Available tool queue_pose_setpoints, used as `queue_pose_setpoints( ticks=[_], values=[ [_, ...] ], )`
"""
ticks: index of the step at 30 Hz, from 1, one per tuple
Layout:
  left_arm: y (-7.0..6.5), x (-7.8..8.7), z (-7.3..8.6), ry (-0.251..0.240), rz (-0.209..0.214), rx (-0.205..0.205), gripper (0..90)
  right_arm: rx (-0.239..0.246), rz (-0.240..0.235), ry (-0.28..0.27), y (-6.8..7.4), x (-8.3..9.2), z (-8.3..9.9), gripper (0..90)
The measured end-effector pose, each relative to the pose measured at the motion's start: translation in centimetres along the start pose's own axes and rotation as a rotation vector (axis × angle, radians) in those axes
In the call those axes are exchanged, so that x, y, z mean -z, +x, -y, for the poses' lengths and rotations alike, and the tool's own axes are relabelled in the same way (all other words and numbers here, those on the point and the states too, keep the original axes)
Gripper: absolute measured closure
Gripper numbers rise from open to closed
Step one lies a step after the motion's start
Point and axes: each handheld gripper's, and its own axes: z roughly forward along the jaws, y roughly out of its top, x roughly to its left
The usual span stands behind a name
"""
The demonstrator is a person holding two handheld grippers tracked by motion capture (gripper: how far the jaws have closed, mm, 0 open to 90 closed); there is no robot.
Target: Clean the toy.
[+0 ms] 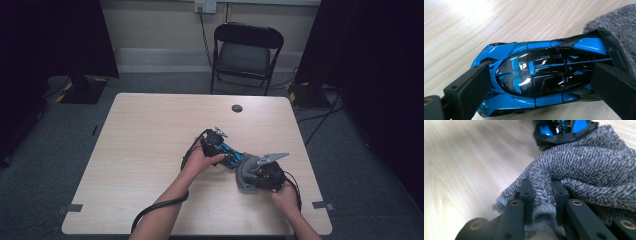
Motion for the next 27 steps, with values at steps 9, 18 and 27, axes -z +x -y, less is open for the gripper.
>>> queue_pose_setpoints(
  ticks=[9, 18, 27],
  values=[
    [0.0, 0.0, 0.0, -0.001, -0.004, 0.001, 2.7, 0.02, -0.053, 0.013, 1.0, 0.1, 0.3, 75.8],
    [-0.1, 0.0, 0.0, -0.003, -0.009, 0.0, 2.8, 0.038, -0.077, 0.025, 2.0, 0.1, 0.3, 75.8],
    [-0.1, 0.0, 0.1, -0.004, -0.008, 0.002, 2.8, 0.076, -0.119, 0.034, 3.5, -0.7, -0.1, 75.8]
  ],
)
